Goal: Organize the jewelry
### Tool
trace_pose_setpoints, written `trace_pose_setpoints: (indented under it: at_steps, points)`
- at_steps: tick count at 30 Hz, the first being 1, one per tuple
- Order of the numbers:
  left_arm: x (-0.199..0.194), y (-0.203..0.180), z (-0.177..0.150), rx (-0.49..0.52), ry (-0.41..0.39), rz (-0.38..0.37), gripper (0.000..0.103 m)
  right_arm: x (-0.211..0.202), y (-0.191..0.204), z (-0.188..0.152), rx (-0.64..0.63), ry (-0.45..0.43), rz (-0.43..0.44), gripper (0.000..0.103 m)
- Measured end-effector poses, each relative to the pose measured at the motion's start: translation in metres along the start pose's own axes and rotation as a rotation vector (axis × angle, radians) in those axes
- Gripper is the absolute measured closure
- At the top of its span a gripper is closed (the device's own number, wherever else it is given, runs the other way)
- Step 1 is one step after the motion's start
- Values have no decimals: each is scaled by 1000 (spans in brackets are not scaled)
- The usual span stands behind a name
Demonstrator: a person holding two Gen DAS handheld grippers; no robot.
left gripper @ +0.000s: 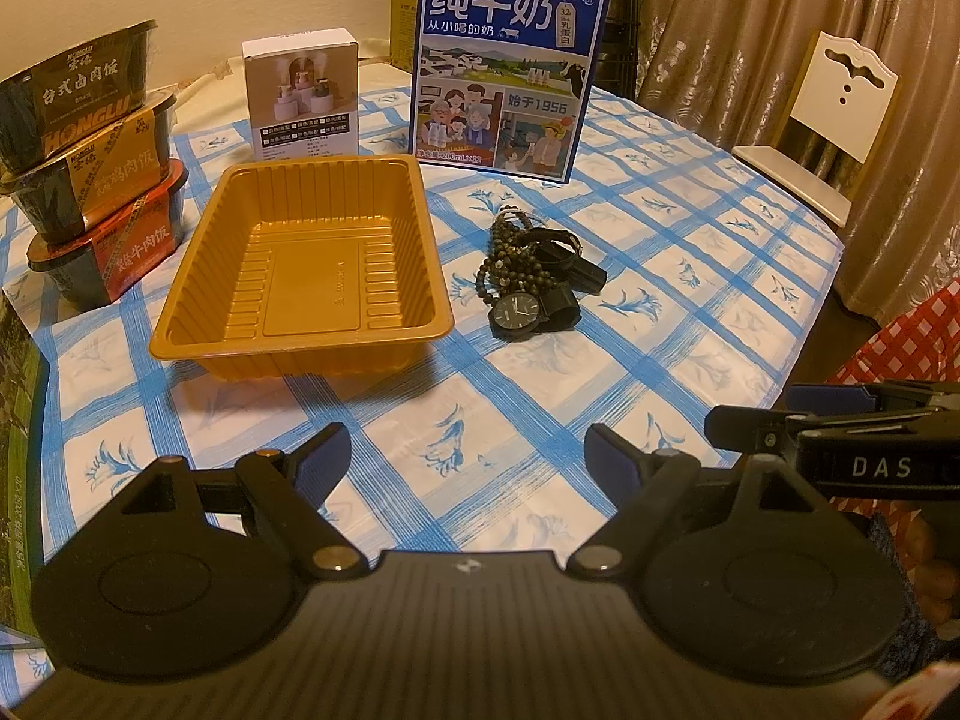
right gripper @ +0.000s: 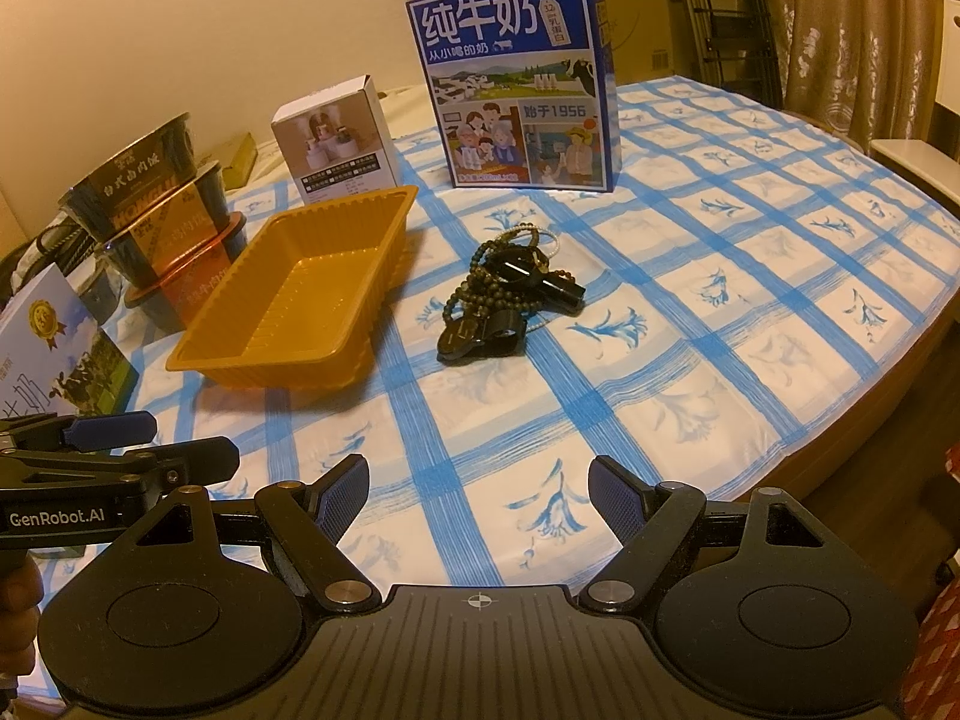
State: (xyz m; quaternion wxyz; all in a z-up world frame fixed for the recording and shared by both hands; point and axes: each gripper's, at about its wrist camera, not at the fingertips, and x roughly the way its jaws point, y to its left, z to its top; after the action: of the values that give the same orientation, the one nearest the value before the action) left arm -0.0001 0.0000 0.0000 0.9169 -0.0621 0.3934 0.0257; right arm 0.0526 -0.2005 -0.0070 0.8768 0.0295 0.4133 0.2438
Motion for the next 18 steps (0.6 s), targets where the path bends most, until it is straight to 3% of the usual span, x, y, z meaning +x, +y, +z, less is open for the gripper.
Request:
trace_pose_setpoints:
  at_steps: [18]
  points:
    - [0, 0, 0, 0, -1, 1, 19, 1, 0, 1, 0, -1, 1, 23]
